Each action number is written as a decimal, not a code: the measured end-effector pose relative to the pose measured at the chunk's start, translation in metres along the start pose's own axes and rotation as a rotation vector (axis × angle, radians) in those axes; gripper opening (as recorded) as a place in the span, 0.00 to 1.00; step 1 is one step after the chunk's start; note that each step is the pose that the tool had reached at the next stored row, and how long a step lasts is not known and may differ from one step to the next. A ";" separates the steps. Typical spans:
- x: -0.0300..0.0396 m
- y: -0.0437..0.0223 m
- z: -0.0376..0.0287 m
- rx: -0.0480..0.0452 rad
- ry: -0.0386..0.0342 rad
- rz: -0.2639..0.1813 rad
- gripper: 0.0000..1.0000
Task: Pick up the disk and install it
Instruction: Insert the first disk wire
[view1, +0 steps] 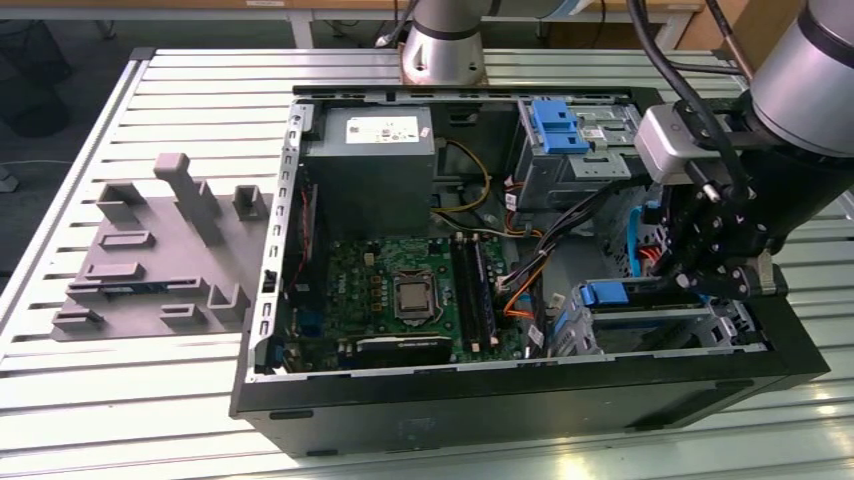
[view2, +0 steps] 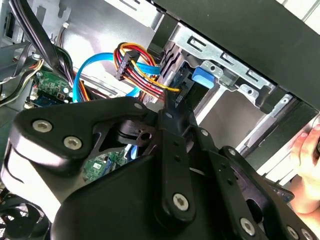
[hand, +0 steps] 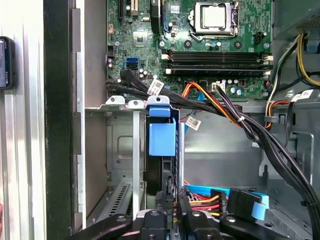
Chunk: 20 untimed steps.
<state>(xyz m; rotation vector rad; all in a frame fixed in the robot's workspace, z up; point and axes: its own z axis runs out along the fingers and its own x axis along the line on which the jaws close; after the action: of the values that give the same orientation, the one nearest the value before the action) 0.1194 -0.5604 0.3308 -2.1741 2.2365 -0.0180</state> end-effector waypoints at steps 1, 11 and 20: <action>0.0000 0.0000 -0.0012 0.0000 -0.0001 0.000 0.24; -0.0001 -0.0003 -0.0131 -0.0020 -0.0001 0.000 0.24; -0.0001 -0.0003 -0.0132 -0.0023 0.0001 0.000 0.11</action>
<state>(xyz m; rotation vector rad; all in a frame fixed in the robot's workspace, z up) 0.1193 -0.5604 0.3440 -2.1752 2.2378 -0.0156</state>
